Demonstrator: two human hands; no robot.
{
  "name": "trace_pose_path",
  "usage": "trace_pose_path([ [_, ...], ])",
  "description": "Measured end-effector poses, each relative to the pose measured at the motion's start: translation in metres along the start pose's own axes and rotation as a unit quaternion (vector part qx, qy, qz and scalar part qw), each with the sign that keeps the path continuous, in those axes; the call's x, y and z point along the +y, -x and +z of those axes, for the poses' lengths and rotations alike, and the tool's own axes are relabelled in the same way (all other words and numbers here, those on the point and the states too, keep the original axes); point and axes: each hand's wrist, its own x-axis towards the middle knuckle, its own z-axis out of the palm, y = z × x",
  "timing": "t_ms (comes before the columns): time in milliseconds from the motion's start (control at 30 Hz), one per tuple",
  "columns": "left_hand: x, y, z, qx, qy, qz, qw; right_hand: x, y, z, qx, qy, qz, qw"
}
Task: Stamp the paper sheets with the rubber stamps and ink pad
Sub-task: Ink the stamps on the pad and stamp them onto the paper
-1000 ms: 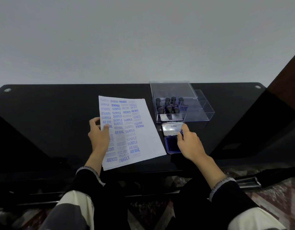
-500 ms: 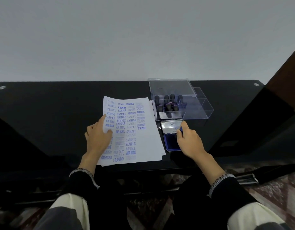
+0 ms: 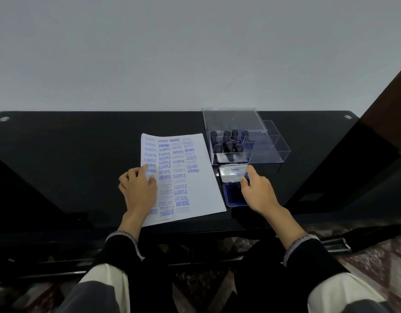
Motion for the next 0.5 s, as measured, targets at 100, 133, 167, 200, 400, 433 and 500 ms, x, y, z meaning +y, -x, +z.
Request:
trace_pose_path([
  [100, -0.001, 0.0, 0.0, -0.003, 0.005, -0.006, 1.0, 0.003, -0.009, -0.001, -0.024, -0.046, 0.02, 0.998],
  [133, -0.001, -0.001, 0.0, -0.005, 0.01, -0.01, 1.0, 0.004, -0.011, -0.002, -0.028, -0.068, 0.029, 0.997],
  [167, -0.002, -0.001, -0.001, -0.006, 0.014, -0.011, 1.0, 0.005, -0.011, -0.004, -0.029, -0.09, 0.039, 0.995],
  [200, -0.003, -0.001, -0.002, -0.006, 0.016, -0.01, 1.0, 0.006, -0.01, -0.005, -0.028, -0.109, 0.045, 0.993],
  [400, -0.005, 0.002, -0.001, -0.004, 0.008, 0.0, 1.0, -0.001, 0.001, 0.001, 0.001, 0.096, -0.04, 0.995],
  [433, -0.005, 0.003, -0.001, -0.004, 0.005, 0.002, 1.0, -0.002, 0.001, 0.003, 0.009, 0.11, -0.048, 0.993],
  [500, -0.005, 0.005, -0.002, -0.006, 0.006, 0.005, 1.0, 0.0, 0.002, 0.004, 0.013, 0.072, -0.041, 0.996],
])
